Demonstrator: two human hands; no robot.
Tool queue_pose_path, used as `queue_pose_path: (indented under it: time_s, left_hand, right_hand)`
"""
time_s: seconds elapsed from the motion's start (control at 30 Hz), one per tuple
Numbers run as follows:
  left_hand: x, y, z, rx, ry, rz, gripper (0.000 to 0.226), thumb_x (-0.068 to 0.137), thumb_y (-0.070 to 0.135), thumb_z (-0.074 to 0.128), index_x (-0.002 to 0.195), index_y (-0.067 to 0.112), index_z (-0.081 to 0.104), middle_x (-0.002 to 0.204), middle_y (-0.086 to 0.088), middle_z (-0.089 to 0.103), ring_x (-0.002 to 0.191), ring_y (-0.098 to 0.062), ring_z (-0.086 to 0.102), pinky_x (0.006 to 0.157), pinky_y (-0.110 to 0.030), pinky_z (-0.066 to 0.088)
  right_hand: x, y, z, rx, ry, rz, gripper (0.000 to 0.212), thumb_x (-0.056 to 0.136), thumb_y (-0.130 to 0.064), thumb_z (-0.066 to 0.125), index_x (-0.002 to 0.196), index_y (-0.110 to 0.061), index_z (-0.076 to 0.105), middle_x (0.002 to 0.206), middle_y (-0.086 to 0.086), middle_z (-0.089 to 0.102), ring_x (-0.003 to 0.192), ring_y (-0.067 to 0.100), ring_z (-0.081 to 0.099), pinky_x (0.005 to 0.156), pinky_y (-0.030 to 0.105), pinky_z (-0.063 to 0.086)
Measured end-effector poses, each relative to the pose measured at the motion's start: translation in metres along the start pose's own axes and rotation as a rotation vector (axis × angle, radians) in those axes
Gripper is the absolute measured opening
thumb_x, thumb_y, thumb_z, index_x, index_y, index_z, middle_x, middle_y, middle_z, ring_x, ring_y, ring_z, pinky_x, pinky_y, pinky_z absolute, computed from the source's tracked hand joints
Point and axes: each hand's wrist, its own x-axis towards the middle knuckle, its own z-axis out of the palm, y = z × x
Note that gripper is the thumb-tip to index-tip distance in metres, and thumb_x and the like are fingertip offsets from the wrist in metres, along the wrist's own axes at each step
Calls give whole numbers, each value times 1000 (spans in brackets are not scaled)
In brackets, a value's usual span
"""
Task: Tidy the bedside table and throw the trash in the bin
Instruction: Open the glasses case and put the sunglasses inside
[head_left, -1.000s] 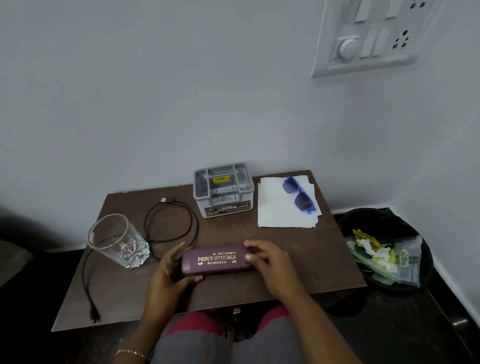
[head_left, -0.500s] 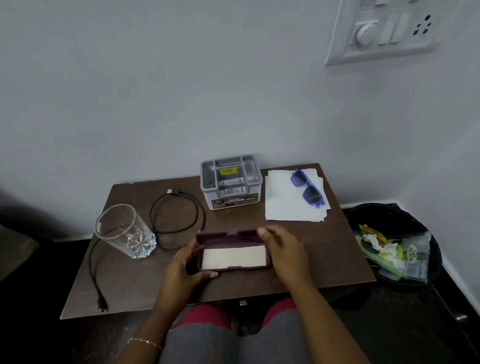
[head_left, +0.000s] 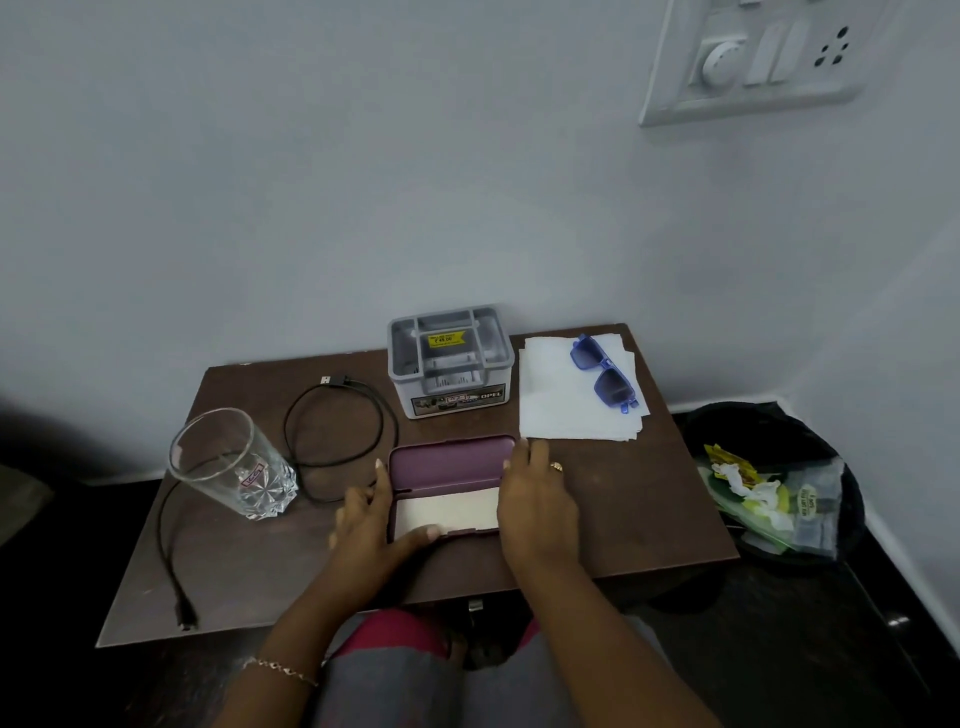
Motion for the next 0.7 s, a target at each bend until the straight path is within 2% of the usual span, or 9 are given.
queue_pose_path:
  time_s: [0.1,0.17,0.23,0.33,0.4,0.47,0.57,0.63,0.7]
  left_hand:
    - [-3,5,-2,-41,27,-43,111,74,69,57,150,21,-8,125,-8,29,130,-33,28,105,-41,25]
    - [-9,13,-11,-128,146,-28,108,73,69,56,151,20,0,117,-8,31,125,-36,32,105,-43,26]
    - [-19,27,-22,-198,343,110,90,74,66,52,148,25,22,109,-4,40,111,-32,43,99,-45,36]
    - [-19,73,-29,-315,495,391,40,87,43,49,126,33,51,93,6,52,88,-15,55,78,-28,48]
    - [-2,115,-20,-421,385,455,25,93,23,51,116,30,58,99,9,58,89,1,56,78,-11,45]
    - [28,155,-2,-559,182,373,30,95,6,47,116,21,60,108,6,62,97,5,56,87,-9,44]
    - [86,194,34,-627,26,175,40,93,-8,37,128,4,52,122,-10,58,114,-16,54,92,-19,42]
    - [113,210,52,-559,26,143,42,92,-10,34,129,2,49,127,-16,56,121,-27,51,90,-24,39]
    - [128,222,62,-434,49,165,40,92,-8,35,129,1,49,129,-17,54,121,-29,50,91,-26,39]
  right_hand:
    - [-3,1,-6,130,2,33,41,101,-27,33,139,-11,38,132,7,44,107,23,58,75,30,52]
    - [-5,-2,-18,341,75,147,45,101,-32,31,141,-13,35,135,5,43,116,22,53,84,29,48]
    - [-3,2,-30,563,167,245,40,99,-29,39,135,-11,44,129,6,51,115,23,53,86,28,45]
    - [15,31,-45,726,362,341,26,92,-13,55,117,-7,59,102,5,61,98,22,58,79,21,42]
    - [32,58,-49,725,397,380,24,88,-7,59,111,-6,62,95,3,60,89,20,59,75,14,39]
    - [47,82,-51,663,394,373,25,86,-3,59,110,-5,64,103,10,60,89,25,61,75,21,42]
    - [66,108,-52,588,360,332,29,83,1,60,112,-2,65,109,19,58,93,35,61,83,39,49]
    - [75,117,-53,551,310,307,30,83,0,62,112,-3,65,108,20,58,94,34,60,82,34,47]
    - [80,124,-50,457,255,284,29,83,-5,64,111,-9,67,105,16,60,97,32,57,78,29,41]
